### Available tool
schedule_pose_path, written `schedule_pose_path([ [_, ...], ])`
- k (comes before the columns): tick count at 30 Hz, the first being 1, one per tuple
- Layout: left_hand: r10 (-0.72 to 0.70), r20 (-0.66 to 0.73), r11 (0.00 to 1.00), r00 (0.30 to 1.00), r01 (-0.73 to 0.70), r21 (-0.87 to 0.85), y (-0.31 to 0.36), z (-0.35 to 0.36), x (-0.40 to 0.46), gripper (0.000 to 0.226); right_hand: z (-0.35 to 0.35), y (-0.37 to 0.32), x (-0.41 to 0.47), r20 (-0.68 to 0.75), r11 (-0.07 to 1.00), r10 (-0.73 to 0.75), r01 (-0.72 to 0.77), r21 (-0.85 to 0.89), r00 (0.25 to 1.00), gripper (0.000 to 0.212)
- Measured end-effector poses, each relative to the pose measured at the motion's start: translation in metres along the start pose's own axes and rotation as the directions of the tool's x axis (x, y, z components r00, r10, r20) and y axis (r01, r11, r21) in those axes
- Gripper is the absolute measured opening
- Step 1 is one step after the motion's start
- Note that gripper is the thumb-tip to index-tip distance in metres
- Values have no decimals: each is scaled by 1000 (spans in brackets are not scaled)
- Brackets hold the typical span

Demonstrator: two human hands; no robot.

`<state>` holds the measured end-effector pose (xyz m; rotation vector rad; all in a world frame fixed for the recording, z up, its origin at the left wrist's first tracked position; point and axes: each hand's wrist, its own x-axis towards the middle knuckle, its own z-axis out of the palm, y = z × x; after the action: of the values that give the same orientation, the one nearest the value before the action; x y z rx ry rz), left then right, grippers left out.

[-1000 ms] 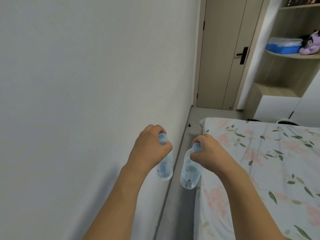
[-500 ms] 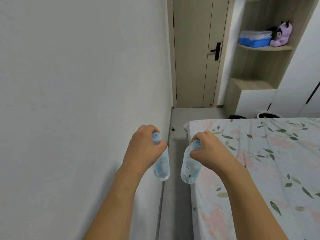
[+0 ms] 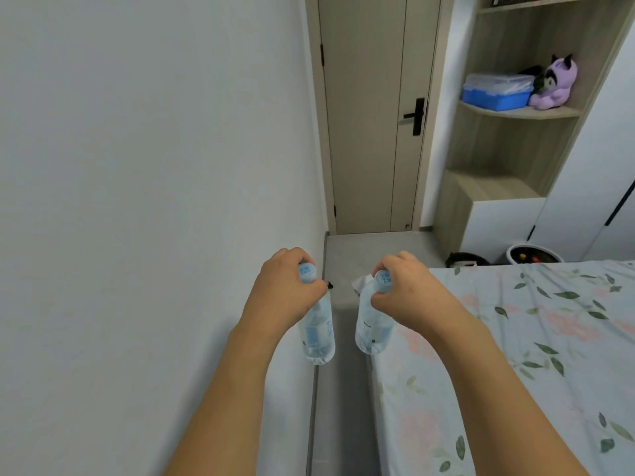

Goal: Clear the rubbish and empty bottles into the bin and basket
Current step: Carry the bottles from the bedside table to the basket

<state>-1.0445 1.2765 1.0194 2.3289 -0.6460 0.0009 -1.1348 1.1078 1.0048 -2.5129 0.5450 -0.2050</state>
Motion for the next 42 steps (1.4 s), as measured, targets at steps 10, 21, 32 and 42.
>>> schedule_pose_path([
  [10,39,70,999,997,-40,13,12,40,168,17,-25,20,154,-18,997,29,-31,-69,999,26],
  [21,28,109,999,994,-30,14,5,93,359,14,-29,63,342,-29,997,68,-69,-35,997,28],
  [32,81,120,997,990,-81,-6,31,132,531,11,-61,107,491,-99,990,136,-138,-15,986,26],
  [42,118,193,993,974,-117,-21,33,186,735,12,-74,143,693,-117,986,162,-166,-27,980,28],
])
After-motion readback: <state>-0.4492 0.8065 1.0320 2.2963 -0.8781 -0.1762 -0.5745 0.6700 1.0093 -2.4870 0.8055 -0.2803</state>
